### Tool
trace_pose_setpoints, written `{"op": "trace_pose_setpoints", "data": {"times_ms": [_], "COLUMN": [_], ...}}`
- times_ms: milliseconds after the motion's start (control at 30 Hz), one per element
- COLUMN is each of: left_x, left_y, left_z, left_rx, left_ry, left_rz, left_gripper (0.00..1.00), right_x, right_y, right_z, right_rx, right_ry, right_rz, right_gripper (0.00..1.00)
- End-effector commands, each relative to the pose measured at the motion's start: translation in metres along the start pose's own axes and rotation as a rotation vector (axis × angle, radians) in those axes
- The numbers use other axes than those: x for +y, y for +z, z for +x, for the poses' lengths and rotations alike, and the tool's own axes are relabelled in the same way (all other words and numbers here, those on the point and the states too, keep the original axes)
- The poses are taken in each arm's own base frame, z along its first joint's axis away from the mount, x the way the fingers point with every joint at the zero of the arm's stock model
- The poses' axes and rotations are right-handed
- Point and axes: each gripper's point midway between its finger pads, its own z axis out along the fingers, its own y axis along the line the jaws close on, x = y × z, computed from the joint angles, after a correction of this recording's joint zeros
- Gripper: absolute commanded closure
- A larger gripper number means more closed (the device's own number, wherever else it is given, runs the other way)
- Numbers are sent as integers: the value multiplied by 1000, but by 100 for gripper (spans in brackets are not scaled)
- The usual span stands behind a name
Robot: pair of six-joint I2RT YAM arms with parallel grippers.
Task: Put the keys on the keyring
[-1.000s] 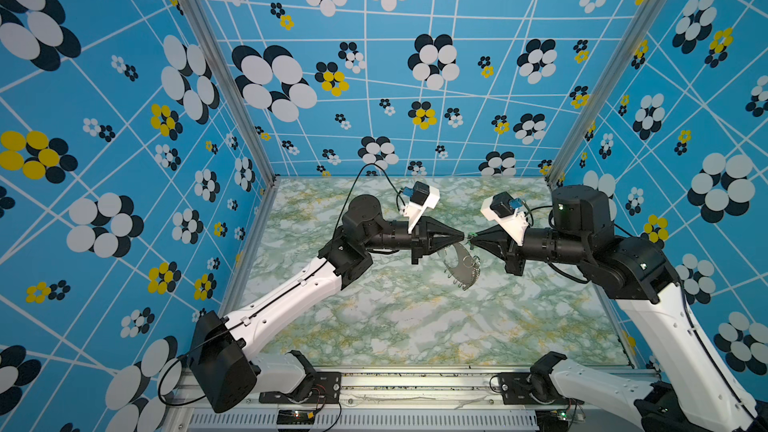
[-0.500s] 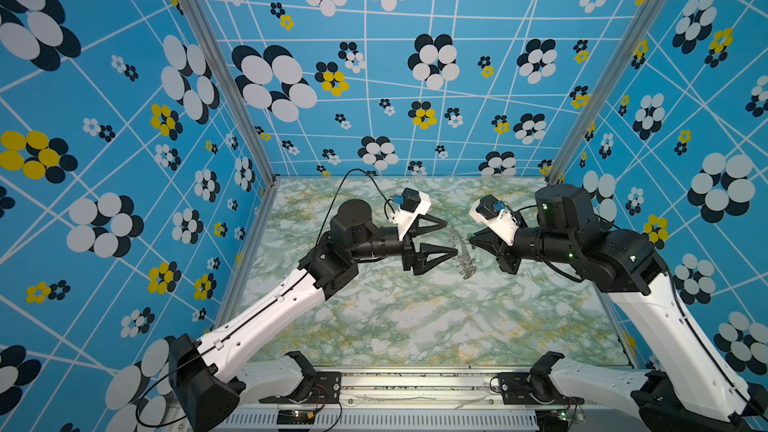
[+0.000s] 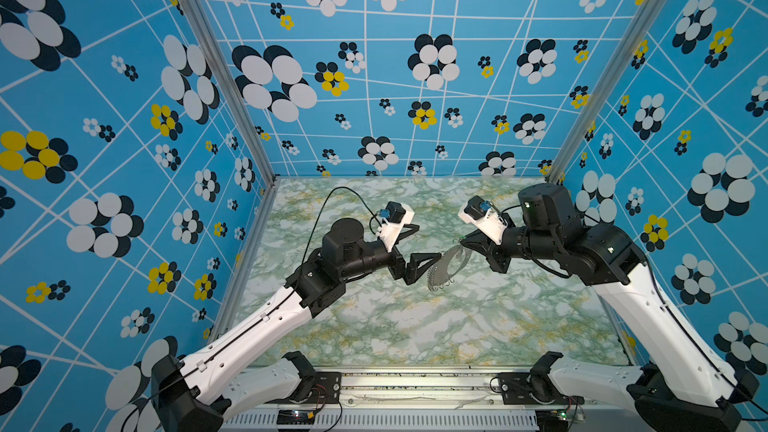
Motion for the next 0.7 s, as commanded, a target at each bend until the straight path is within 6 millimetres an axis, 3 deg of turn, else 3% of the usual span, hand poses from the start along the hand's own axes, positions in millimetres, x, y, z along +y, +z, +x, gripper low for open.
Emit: {"op": "trace_pose_setpoints", "data": {"times_ms": [0,467,567,667], "left_x": [15,37,37,37], "left_y": [-13,-50,-53,-54], "left_z": [0,10,12,14], "left_rx": [-16,-34,-28,-25], "left_ry": [-1,-18,-17,-20], "left_rz": [-102,-265,-273,-273], "left_gripper": [1,1,1,1], "right_x": [5,-1,-5,-18], "right_y": [19,109,127,149], "right_z": [-12,-21,-11,15], "right_rx": [-47,-104,-68,7], "right_ry": [30,203,257,332], "right_rz": [-58,-187,-192,-182], "right_gripper": [100,100,100,100]}}
